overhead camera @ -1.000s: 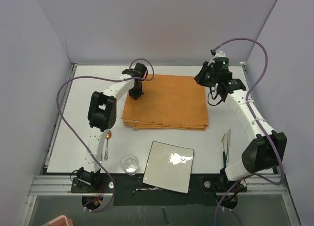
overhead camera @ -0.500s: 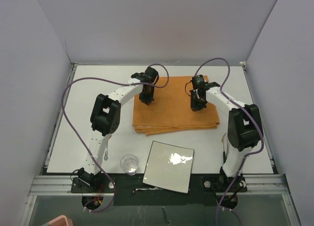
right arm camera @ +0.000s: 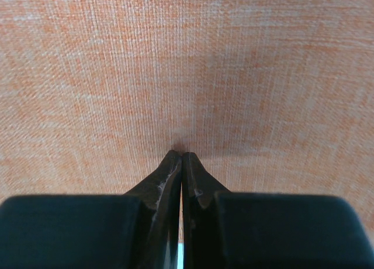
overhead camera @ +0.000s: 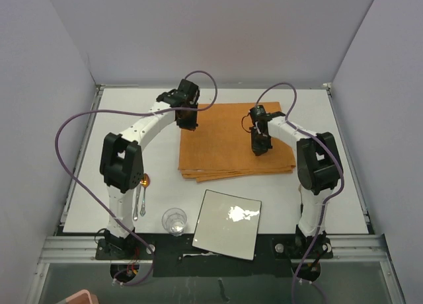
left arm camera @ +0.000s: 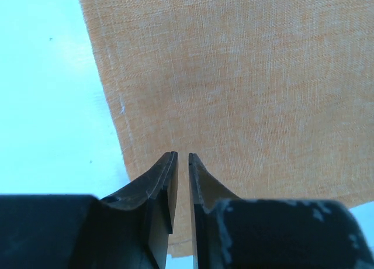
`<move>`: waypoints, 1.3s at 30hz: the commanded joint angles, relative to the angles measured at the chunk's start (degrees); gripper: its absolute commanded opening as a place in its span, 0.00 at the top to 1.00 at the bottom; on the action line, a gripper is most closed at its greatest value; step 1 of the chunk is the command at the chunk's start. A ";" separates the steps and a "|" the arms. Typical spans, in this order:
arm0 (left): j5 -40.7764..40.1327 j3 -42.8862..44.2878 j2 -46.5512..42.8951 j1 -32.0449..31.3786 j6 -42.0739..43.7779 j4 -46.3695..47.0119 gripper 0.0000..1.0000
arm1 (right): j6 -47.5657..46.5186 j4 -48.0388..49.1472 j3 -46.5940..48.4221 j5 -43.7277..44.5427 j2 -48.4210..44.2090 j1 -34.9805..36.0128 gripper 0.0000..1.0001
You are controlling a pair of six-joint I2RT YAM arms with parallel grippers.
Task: Set the dinner table for one person
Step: Flatten out the napkin at the center of the board.
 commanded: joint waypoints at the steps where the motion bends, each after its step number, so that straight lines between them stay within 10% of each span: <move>1: -0.19 -3.70 -12.00 1.14 1.55 4.62 0.81 | -0.83 -0.23 5.07 0.51 2.69 0.68 1.00; 5: -0.07 -13.38 -18.28 2.16 0.90 9.31 0.65 | -1.67 2.67 7.63 -1.18 5.41 0.69 1.00; 22: 2.23 -25.96 -27.82 2.82 0.18 11.91 0.63 | 0.22 4.52 17.41 -2.80 15.35 0.59 1.00; 39: 5.94 -26.01 -26.56 2.73 -2.39 13.16 0.63 | 26.16 15.31 -6.08 -9.14 4.12 1.39 1.00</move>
